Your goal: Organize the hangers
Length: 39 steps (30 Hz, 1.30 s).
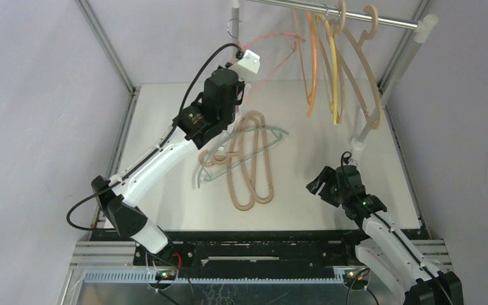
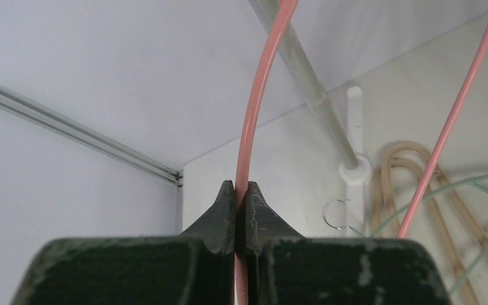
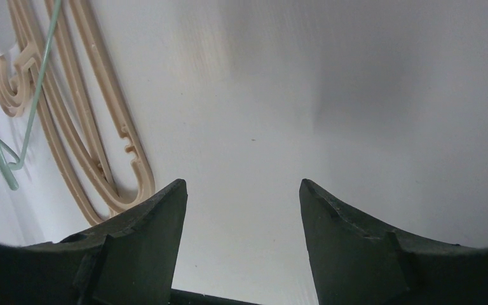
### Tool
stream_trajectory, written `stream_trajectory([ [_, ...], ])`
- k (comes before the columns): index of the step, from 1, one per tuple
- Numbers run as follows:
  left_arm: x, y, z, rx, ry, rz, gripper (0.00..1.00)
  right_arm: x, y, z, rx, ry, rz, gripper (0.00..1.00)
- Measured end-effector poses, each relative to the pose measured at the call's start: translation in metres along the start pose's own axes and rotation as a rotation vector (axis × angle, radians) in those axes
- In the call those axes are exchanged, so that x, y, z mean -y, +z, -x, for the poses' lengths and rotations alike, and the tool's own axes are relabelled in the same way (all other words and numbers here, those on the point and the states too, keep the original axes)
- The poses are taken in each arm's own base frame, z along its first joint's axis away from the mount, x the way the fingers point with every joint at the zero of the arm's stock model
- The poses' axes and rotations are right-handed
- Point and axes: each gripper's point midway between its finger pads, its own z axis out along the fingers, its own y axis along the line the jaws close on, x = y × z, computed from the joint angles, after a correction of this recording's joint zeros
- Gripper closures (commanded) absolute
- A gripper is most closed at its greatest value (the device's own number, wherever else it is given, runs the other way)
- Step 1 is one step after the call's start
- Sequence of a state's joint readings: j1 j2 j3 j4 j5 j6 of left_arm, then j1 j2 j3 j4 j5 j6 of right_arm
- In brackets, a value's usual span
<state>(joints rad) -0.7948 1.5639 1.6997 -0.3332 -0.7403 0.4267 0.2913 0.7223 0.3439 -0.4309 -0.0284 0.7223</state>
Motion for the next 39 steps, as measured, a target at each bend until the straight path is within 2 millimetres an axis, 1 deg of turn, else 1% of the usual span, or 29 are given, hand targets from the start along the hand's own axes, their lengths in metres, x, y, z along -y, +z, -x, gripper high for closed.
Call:
stream_trajectory([
  [4, -0.013, 0.005, 0.015, 0.015, 0.032, 0.050, 1.00, -0.003, -0.003, 0.004, 0.015, 0.001, 0.011, 0.27],
  [7, -0.013, 0.008, 0.018, 0.013, 0.065, 0.059, 1.00, -0.003, -0.003, 0.004, 0.018, 0.002, 0.011, 0.27],
  [13, -0.010, 0.012, 0.016, 0.004, 0.106, 0.058, 1.00, -0.001, -0.003, 0.004, 0.017, 0.006, 0.006, 0.27],
  [18, -0.014, 0.015, 0.015, -0.005, 0.122, 0.095, 1.00, 0.000, -0.004, 0.004, 0.014, 0.006, 0.002, 0.27],
  [25, -0.012, 0.026, 0.004, -0.049, 0.161, 0.140, 1.00, 0.003, -0.005, 0.002, 0.008, 0.006, -0.012, 0.26],
  [28, -0.015, 0.028, 0.002, -0.061, 0.182, 0.167, 1.00, 0.004, -0.005, 0.002, 0.010, 0.005, -0.014, 0.26],
  [33, -0.026, 0.032, 0.009, -0.075, 0.234, 0.250, 1.00, 0.004, -0.005, 0.003, 0.010, 0.003, -0.013, 0.26],
  [39, -0.027, 0.039, 0.012, -0.090, 0.275, 0.291, 1.00, 0.006, -0.003, 0.002, 0.005, 0.003, -0.023, 0.26],
])
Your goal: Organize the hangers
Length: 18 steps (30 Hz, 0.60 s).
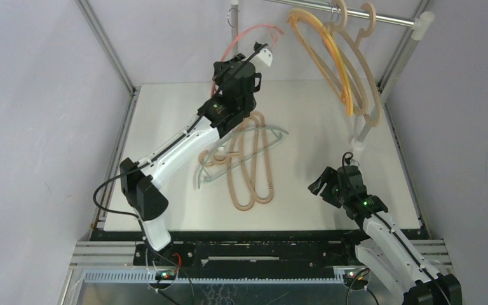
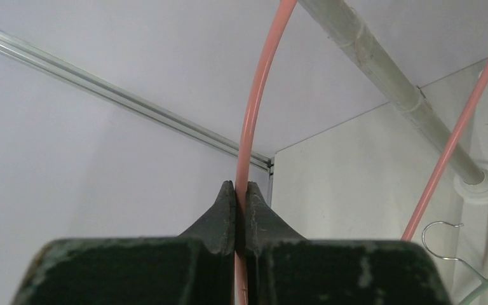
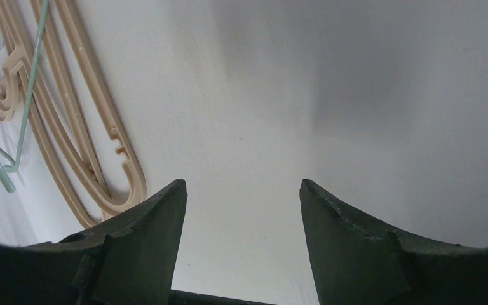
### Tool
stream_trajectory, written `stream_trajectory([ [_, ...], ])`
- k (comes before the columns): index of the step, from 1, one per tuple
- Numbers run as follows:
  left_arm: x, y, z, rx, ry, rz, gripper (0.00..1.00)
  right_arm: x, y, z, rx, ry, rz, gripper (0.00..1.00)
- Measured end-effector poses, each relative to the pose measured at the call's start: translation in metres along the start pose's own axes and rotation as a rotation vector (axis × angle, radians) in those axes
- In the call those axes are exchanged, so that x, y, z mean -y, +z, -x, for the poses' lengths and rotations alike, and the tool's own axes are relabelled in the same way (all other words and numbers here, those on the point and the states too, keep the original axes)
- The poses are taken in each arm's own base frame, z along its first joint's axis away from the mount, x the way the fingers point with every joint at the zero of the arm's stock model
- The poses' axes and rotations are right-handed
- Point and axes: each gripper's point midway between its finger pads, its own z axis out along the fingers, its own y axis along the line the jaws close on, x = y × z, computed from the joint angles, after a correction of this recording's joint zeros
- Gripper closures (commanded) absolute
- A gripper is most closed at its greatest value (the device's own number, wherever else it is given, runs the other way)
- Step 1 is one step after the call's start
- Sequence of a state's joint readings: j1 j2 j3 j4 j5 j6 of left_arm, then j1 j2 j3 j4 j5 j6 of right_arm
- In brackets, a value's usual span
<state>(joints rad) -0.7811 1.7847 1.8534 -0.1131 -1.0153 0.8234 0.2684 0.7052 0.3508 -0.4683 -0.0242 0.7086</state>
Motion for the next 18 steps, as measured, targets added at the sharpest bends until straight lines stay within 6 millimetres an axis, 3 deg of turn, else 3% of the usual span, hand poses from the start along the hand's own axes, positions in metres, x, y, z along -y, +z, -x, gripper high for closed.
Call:
stream_trajectory([
  [9, -0.002, 0.005, 0.004, -0.010, 0.057, 0.052, 1.00, 0.003, 0.000, 0.003, 0.009, 0.005, -0.009, 0.26],
  [18, -0.022, -0.005, 0.028, 0.041, 0.060, 0.156, 1.00, 0.006, 0.002, 0.004, 0.007, 0.011, -0.020, 0.26],
])
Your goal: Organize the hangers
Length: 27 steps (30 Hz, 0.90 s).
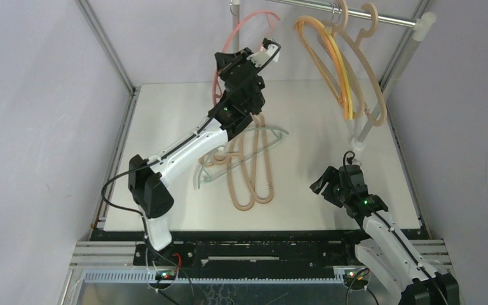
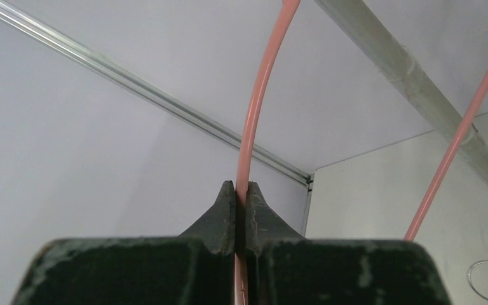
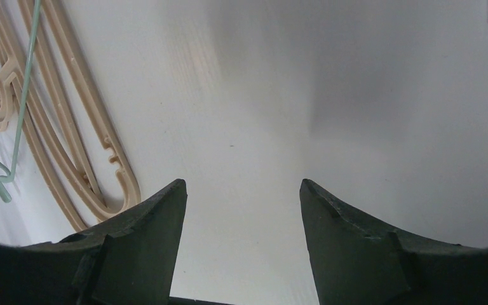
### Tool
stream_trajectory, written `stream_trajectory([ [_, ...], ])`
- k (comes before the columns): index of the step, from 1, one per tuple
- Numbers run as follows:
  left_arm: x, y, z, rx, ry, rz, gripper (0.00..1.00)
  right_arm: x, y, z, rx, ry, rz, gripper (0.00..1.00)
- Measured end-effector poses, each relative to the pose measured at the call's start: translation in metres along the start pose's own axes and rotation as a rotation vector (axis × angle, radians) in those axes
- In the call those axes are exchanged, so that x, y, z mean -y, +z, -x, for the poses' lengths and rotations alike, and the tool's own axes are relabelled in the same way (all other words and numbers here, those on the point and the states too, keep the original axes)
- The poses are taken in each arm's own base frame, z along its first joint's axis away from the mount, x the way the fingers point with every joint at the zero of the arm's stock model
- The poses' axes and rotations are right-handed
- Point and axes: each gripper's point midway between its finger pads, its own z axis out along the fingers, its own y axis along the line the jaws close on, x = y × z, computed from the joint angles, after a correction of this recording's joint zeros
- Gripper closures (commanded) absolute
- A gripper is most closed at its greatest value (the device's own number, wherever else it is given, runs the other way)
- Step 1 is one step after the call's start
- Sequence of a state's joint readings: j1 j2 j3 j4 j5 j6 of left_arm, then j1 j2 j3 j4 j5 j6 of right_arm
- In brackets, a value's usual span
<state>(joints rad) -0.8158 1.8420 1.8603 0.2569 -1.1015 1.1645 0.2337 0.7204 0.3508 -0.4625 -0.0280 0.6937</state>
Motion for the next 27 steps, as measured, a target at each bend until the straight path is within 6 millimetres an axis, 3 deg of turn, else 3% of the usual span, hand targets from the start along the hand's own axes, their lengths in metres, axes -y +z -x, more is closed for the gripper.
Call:
stream_trajectory([
  [19, 0.004, -0.032, 0.013, 0.079, -0.051, 0.020, 1.00, -0.001, 0.003, 0.005, 0.000, 0.014, 0.014, 0.26],
  [27, -0.004, -0.039, 0.024, 0.110, -0.070, 0.035, 1.00, -0.002, 0.004, 0.007, 0.003, 0.016, 0.019, 0.26],
])
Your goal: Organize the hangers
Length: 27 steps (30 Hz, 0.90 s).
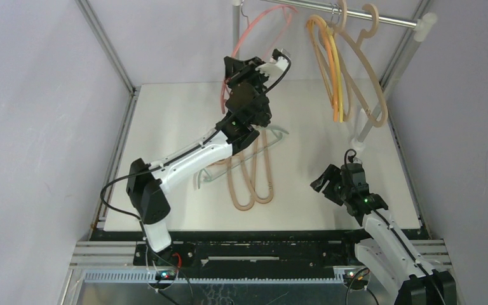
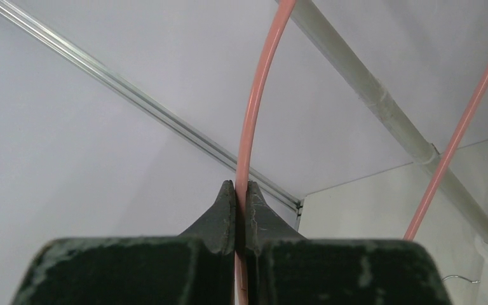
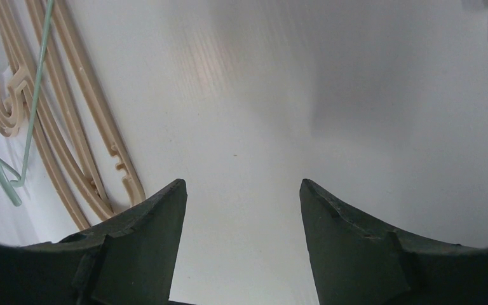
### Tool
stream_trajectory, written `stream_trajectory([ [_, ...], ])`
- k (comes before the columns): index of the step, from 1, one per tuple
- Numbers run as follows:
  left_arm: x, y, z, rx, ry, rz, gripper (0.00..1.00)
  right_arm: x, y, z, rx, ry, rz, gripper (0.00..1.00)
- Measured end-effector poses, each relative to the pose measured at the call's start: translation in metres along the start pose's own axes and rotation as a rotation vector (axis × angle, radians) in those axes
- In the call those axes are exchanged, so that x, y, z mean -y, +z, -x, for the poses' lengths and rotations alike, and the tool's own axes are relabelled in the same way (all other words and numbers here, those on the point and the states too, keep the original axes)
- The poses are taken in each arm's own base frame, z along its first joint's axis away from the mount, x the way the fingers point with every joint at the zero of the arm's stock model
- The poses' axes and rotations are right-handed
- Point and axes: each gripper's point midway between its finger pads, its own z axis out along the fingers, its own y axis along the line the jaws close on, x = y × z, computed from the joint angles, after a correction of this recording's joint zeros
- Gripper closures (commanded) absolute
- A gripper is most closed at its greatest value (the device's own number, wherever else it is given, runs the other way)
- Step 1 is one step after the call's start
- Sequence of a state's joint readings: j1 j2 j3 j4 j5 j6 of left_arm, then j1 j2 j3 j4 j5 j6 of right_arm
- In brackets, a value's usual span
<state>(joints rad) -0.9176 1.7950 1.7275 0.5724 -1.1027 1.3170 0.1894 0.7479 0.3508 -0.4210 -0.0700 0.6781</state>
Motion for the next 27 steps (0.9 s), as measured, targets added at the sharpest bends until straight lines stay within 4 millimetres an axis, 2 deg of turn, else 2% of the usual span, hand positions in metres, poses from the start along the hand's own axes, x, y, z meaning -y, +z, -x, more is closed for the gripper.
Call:
stream_trajectory([
  [4, -0.002, 0.000, 0.005, 0.009, -0.004, -0.002, 1.00, -0.001, 0.000, 0.000, -0.001, 0.002, 0.004, 0.26],
  [10, -0.015, 0.008, 0.026, 0.031, -0.058, 0.002, 1.00, -0.001, 0.000, 0.002, 0.001, 0.006, 0.009, 0.26],
  [13, -0.011, 0.012, 0.031, 0.028, -0.055, -0.017, 1.00, -0.001, 0.000, 0.001, -0.001, 0.006, 0.010, 0.26],
  [18, 0.012, 0.020, 0.039, 0.057, -0.067, -0.077, 1.00, 0.000, 0.000, 0.003, 0.006, 0.010, 0.007, 0.26],
  [27, 0.056, 0.022, 0.039, 0.072, -0.034, -0.206, 1.00, 0.003, -0.001, 0.006, 0.013, 0.007, 0.000, 0.26],
])
